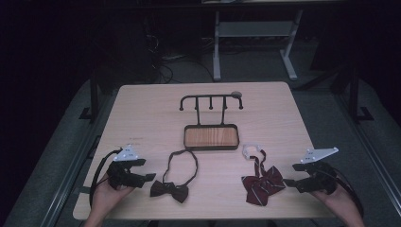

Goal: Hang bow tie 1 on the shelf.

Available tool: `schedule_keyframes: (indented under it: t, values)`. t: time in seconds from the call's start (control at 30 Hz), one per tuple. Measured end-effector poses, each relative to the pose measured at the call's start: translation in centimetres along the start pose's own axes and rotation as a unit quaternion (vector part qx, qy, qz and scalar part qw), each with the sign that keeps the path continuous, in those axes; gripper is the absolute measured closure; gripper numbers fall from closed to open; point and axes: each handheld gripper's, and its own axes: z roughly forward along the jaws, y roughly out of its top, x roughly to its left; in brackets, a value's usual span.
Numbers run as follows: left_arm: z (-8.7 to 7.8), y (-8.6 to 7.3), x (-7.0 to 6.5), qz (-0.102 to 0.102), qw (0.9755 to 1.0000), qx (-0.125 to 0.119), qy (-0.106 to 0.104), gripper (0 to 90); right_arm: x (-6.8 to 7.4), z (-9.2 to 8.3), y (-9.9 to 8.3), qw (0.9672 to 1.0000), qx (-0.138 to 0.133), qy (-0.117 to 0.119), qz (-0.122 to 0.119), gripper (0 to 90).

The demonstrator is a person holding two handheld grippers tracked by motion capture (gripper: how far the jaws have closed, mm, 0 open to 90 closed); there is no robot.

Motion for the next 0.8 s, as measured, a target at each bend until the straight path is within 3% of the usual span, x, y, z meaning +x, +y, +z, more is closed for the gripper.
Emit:
schedule_keyframes:
  t: [0.33,0.8]
  values:
    - [0.1,0.0,-0.3,0.01,0.9999,0.007,-0.007,26.8,0.2,-0.2,1.0,0.9997,0.021,0.013,-0.007,26.1]
    - [0.0,0.1,-0.4,0.014,0.9999,0.004,-0.007,26.8,0.8,0.0,6.1,0.9956,0.067,0.012,-0.064,35.2]
